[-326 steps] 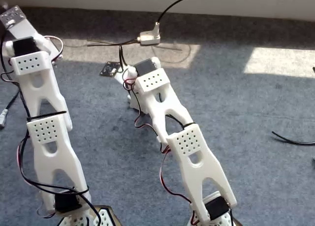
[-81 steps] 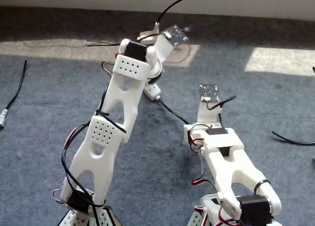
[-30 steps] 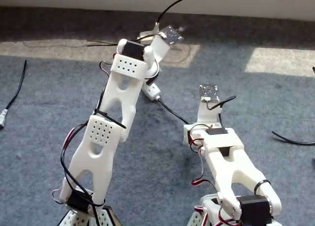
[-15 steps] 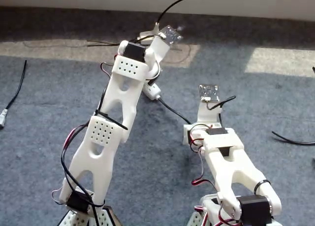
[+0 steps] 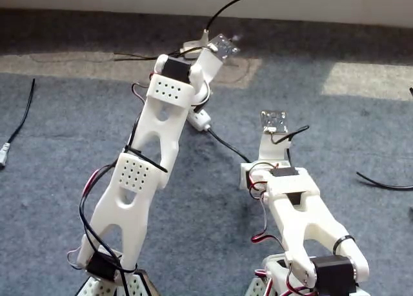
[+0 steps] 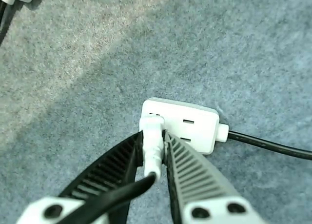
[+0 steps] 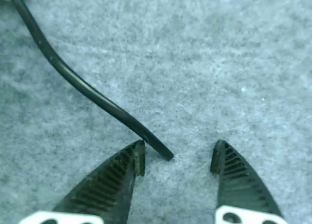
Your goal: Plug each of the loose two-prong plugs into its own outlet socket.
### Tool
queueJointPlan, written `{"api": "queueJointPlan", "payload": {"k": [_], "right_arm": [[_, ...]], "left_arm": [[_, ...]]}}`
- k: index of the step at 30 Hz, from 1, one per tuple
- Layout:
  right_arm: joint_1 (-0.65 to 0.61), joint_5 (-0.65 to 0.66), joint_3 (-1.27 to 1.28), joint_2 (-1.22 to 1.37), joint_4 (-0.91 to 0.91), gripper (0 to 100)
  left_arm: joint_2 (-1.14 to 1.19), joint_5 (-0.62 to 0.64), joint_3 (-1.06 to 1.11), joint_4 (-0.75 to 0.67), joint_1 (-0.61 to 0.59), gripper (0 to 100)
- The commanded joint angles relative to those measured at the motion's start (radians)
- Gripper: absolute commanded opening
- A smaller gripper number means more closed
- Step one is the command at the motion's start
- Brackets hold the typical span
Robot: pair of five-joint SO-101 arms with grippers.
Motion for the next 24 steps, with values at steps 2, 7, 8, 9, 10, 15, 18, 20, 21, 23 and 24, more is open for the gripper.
{"api": "queueJointPlan", "payload": {"k": [2,7,8,9,10,15,18,20,21,23,24], "right_arm": [[0.019,-0.003,-0.001,-0.019,-0.015,23.5],[0.019,-0.005,-0.002,-0.019,-0.015,23.5],[0.019,-0.005,-0.002,-0.019,-0.015,23.5],[0.019,-0.005,-0.002,-0.019,-0.015,23.5],[0.019,-0.005,-0.002,-0.019,-0.015,23.5],[0.019,-0.005,-0.004,-0.019,-0.015,23.5],[0.019,-0.005,-0.004,-0.019,-0.015,23.5],[0.019,-0.005,-0.004,-0.019,-0.015,23.5],[0.019,-0.005,-0.004,-0.019,-0.015,23.5],[0.019,-0.005,-0.002,-0.019,-0.015,23.5],[0.019,-0.005,-0.002,-0.019,-0.015,23.5]], "left_arm": [[0.024,-0.074,0.091,0.025,0.008,0],[-0.048,-0.147,0.236,0.026,0.015,0],[-0.079,-0.164,0.274,0.026,0.019,0],[-0.114,-0.184,0.318,0.026,0.025,0],[-0.148,-0.196,0.363,0.026,0.028,0],[-0.291,-0.207,0.570,0.025,0.028,0],[-0.335,-0.207,0.659,0.025,-0.001,0],[-0.349,-0.206,0.697,0.025,-0.027,0],[-0.352,-0.203,0.713,0.025,-0.041,0],[-0.351,-0.203,0.733,0.021,-0.061,0],[-0.351,-0.203,0.739,0.021,-0.068,0]]}}
